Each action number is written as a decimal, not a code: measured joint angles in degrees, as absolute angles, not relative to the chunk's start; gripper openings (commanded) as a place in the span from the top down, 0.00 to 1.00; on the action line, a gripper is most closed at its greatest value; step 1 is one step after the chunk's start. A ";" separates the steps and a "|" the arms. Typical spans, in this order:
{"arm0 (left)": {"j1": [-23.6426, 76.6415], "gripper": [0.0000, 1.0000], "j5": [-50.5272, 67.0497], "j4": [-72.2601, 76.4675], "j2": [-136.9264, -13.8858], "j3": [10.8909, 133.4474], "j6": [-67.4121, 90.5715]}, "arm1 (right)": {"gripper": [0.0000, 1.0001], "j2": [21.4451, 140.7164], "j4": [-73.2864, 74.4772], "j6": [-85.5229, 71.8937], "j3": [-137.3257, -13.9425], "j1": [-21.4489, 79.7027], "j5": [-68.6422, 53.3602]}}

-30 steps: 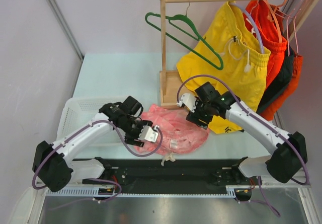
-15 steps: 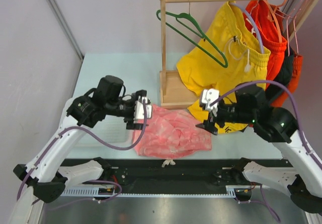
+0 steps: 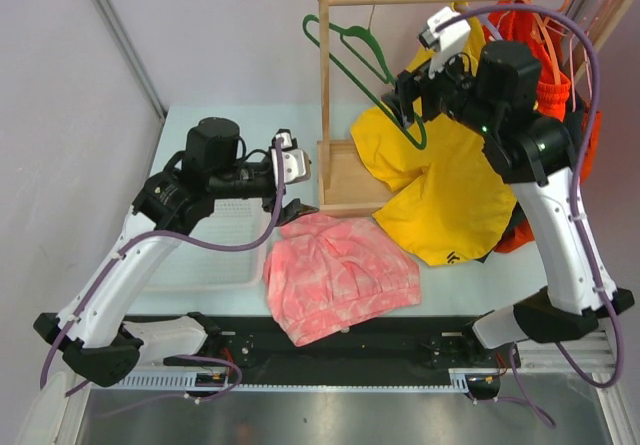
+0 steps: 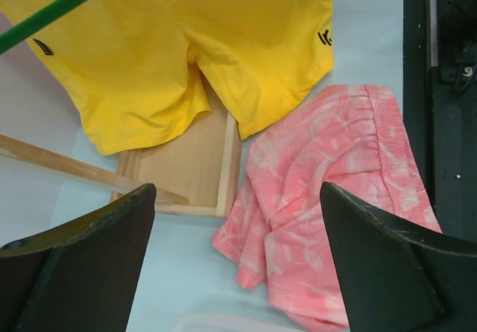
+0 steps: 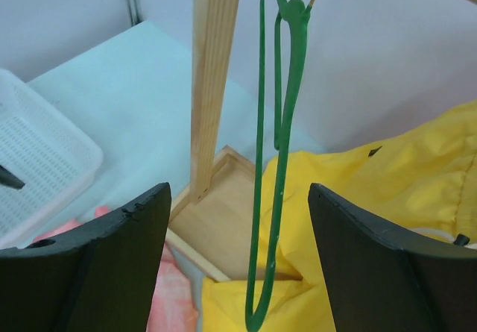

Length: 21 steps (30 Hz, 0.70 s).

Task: Place the shorts on the hanger

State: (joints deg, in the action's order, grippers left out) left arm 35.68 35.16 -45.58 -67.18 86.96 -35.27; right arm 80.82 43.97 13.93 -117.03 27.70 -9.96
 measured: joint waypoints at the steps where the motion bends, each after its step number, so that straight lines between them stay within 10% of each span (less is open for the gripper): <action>1: 35.66 0.05 35.14 -44.91 -67.18 86.91 -34.70 | 0.20 82.70 43.99 13.74 -119.07 27.59 -9.43; 12: 35.11 0.04 34.68 -40.66 -66.54 84.31 -31.55 | 0.28 98.21 43.86 15.29 -130.17 26.70 -2.48; 21: 34.79 0.05 34.39 -39.92 -65.87 82.85 -31.48 | 1.00 99.85 42.94 16.91 -129.16 26.02 -1.63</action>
